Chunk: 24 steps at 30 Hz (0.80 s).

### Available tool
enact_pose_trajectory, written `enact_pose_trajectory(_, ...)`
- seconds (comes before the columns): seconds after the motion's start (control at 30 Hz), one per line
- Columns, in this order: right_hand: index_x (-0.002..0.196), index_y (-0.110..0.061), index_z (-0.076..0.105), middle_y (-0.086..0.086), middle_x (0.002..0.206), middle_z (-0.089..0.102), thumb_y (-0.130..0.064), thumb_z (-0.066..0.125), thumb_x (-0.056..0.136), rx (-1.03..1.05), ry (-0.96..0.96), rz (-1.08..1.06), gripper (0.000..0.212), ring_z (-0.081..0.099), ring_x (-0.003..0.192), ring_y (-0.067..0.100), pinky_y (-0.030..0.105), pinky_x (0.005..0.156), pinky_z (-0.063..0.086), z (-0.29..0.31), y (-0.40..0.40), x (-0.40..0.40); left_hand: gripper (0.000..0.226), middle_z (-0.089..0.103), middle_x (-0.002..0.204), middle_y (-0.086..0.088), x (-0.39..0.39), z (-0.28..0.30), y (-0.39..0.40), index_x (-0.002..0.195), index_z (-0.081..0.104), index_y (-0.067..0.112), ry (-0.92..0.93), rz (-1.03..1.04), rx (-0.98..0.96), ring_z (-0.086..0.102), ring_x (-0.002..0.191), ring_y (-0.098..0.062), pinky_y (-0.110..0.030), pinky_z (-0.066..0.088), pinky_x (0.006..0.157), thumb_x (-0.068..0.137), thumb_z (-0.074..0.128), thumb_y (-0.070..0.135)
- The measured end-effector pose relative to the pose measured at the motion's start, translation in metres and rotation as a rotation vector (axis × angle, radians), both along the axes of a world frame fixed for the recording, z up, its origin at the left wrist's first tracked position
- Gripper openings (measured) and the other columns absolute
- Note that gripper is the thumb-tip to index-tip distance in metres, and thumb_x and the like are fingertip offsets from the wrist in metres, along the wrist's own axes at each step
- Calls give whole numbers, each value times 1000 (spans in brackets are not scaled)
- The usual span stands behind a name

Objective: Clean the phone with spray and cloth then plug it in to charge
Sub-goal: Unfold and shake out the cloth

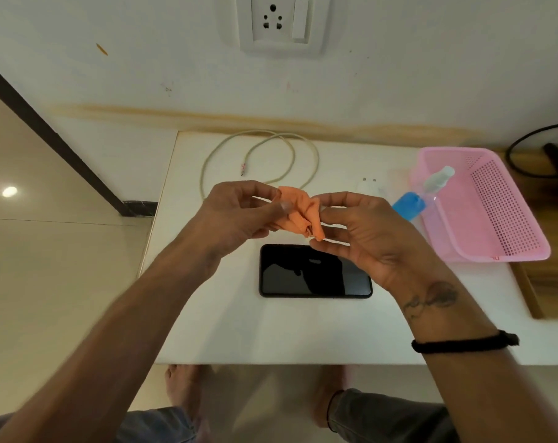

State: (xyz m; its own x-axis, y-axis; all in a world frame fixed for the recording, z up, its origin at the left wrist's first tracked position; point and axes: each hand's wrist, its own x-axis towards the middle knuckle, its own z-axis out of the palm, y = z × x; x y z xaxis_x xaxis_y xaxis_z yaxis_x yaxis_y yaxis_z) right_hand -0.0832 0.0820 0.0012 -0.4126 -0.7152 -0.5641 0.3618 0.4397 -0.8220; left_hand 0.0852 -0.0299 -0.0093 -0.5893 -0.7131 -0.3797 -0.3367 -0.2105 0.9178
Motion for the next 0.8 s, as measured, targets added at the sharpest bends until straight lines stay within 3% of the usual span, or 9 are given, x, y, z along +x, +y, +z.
enact_pose_trajectory(0.2, 95, -14, 74, 4, 86, 80, -5, 73, 91, 11, 418, -141, 11, 77, 79, 17, 36, 81, 65, -3, 1, -5, 18, 82, 86, 0, 5, 2, -5, 101, 78, 19, -30, 87, -70, 78, 90, -16, -39, 60, 95, 89, 80, 32)
enact_pose_trajectory(0.27, 96, -17, 75, 1, 85, 80, -15, 76, 90, -22, 429, -141, 7, 78, 79, 15, 36, 82, 65, -3, 0, -5, 16, 83, 87, 0, 6, 3, -4, 100, 78, 20, -27, 71, -64, 78, 94, -17, -41, 59, 98, 90, 79, 33)
enact_pose_trajectory(0.4, 113, -29, 74, -6, 102, 79, -43, 83, 80, -5, 428, 111, 37, 77, 93, 14, 35, 85, 64, -5, -1, 2, 22, 83, 96, -3, 3, 4, -1, 108, 77, 17, -17, -1, -19, 77, 101, -17, -46, 56, 103, 93, 76, 32)
enact_pose_trajectory(0.47, 122, -35, 70, -11, 113, 75, -46, 85, 76, 0, 496, 231, 50, 74, 102, 12, 32, 86, 62, -7, -2, 4, 21, 82, 101, -5, 2, 5, -1, 110, 75, 14, 7, -34, 25, 77, 103, -18, -46, 55, 104, 95, 73, 30)
enact_pose_trajectory(0.53, 122, -33, 70, -10, 112, 76, -37, 87, 77, -32, 455, 254, 48, 74, 104, 13, 31, 85, 62, -5, -1, 2, 19, 82, 102, -9, 1, 5, -1, 111, 73, 13, 38, -43, 75, 77, 103, -19, -44, 56, 103, 97, 71, 26)
enact_pose_trajectory(0.63, 119, -19, 72, 6, 106, 80, -22, 84, 82, -106, 215, 174, 39, 77, 99, 22, 37, 87, 63, -1, 3, -7, 14, 81, 101, -14, -3, 4, 0, 111, 70, 12, 84, 6, 118, 78, 98, -21, -43, 58, 101, 99, 68, 21)
enact_pose_trajectory(0.73, 110, -8, 74, 15, 105, 79, -22, 83, 79, -151, 28, 47, 35, 77, 99, 31, 37, 86, 62, 1, 8, -15, 11, 81, 93, -14, -5, 2, 2, 110, 69, 10, 109, 61, 135, 78, 86, -22, -44, 58, 101, 100, 67, 15)
enact_pose_trajectory(0.8, 103, -4, 73, 15, 102, 79, -16, 80, 82, -163, -16, -13, 24, 77, 99, 33, 38, 87, 62, 2, 9, -19, 15, 81, 98, -17, -6, 0, 4, 114, 68, 8, 96, 54, 144, 80, 90, -26, -44, 58, 102, 100, 66, 12)
